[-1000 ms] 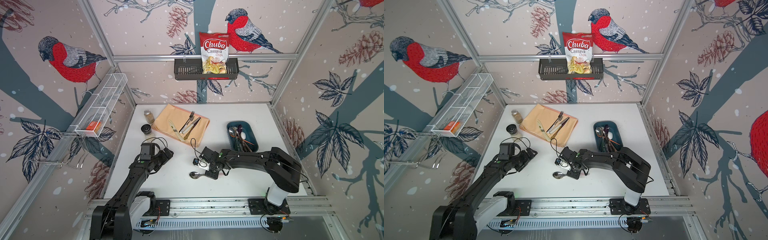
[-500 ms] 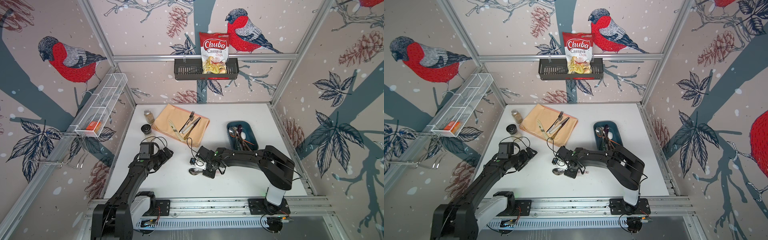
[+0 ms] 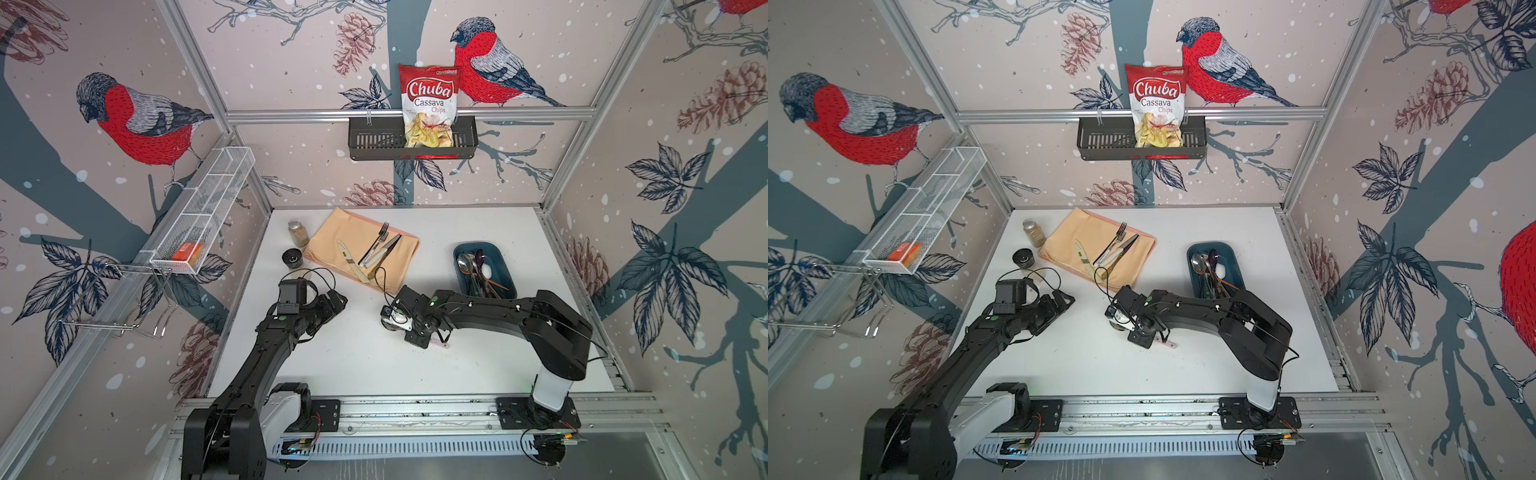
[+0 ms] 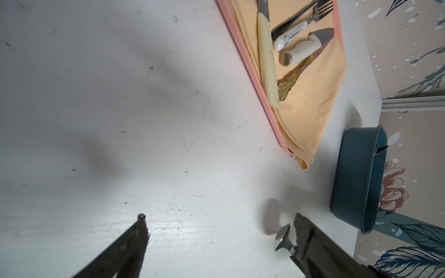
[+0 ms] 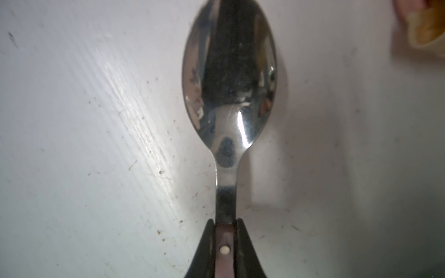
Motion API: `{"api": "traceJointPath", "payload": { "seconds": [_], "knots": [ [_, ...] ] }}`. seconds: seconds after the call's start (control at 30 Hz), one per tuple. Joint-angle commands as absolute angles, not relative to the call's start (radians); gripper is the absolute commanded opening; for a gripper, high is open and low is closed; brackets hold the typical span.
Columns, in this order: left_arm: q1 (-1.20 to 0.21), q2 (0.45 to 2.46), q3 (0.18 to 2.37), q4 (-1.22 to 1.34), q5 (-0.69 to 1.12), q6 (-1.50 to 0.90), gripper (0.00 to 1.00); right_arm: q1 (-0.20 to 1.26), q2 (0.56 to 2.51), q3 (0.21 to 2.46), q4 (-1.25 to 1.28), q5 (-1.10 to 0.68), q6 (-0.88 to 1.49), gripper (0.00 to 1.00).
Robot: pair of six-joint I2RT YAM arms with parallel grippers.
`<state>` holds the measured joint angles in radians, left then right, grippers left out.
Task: Put the spoon into the storage box
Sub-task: Pick up the spoon from the center of the board, then place the spoon in the storage box.
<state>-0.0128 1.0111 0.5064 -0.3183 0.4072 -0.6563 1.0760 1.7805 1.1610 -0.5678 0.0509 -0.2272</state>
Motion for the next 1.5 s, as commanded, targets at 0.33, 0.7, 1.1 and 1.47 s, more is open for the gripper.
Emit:
{"api": "traceJointPath", "payload": {
  "seconds": [0.33,0.7,1.1,1.47],
  "knots": [
    [-0.068,1.061,0.617,-0.229,0.371,-0.588,0.96,0.848,1.664,1.265,-0.612,-0.005,-0.101,0.07],
    [-0.287,1.274,0.789,-0.196,0.235,-0.548,0.96,0.498,1.635,1.319,-0.700,-0.012,-0.051,0.05],
    [-0.348,1.408,0.890,-0.197,0.208,-0.534,0.96,0.284,1.686,1.274,-0.665,-0.014,0.012,0.06],
    [-0.356,1.420,0.885,-0.200,0.187,-0.523,0.96,0.228,1.755,1.193,-0.565,0.002,0.043,0.06]
  ]
}}
